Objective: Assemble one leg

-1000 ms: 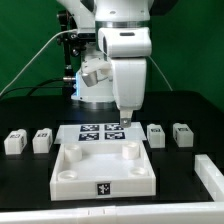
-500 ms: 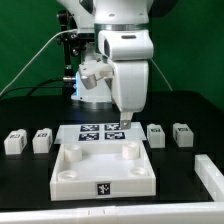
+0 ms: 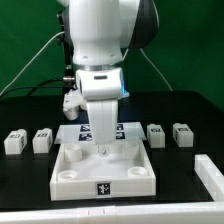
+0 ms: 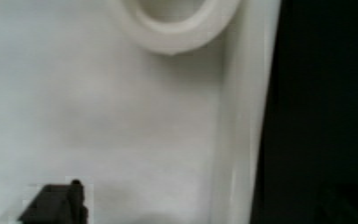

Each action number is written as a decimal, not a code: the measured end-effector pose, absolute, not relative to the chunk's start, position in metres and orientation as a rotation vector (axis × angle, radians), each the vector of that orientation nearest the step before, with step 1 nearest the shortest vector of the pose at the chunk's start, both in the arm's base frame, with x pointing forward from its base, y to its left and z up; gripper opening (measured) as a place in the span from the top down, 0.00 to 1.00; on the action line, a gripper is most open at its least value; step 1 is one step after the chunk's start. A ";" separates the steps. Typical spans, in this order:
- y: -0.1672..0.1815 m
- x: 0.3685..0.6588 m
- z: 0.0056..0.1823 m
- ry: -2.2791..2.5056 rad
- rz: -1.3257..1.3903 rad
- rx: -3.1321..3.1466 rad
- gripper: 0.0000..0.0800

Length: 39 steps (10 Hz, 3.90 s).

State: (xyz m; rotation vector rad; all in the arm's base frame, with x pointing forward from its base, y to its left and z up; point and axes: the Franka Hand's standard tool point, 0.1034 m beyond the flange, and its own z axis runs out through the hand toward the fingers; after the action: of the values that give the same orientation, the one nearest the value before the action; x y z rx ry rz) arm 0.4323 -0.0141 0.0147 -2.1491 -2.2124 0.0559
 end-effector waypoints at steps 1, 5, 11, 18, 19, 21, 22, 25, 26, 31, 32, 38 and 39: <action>-0.010 0.431 0.012 -2.188 0.059 -2.168 0.19; -0.010 0.431 0.012 -2.174 0.060 -2.183 0.54; -0.011 0.432 0.013 -2.175 0.053 -2.188 0.92; 0.034 0.469 0.018 -2.162 -0.001 -2.210 0.92; 0.048 0.485 0.018 -2.160 -0.028 -2.216 0.92; 0.064 0.496 0.013 -2.147 -0.025 -2.212 0.92; 0.065 0.496 0.013 -2.143 -0.003 -2.203 0.92; 0.071 0.496 0.014 -2.137 0.018 -2.191 0.92; 0.071 0.496 0.014 -2.137 0.015 -2.193 0.92; 0.070 0.496 0.014 -2.135 0.016 -2.195 0.43; 0.070 0.496 0.014 -2.134 0.016 -2.195 0.25; 0.069 0.496 0.014 -2.133 0.016 -2.197 0.19; 0.068 0.497 0.015 -2.131 0.014 -2.201 0.19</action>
Offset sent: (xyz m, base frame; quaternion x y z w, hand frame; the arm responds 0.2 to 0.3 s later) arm 0.0000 0.0000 0.0000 0.0000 0.0000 0.0000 1.0000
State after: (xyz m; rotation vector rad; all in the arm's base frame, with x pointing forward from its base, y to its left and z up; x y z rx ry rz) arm 0.4966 0.0685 0.0151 -2.2008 -2.1311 0.0144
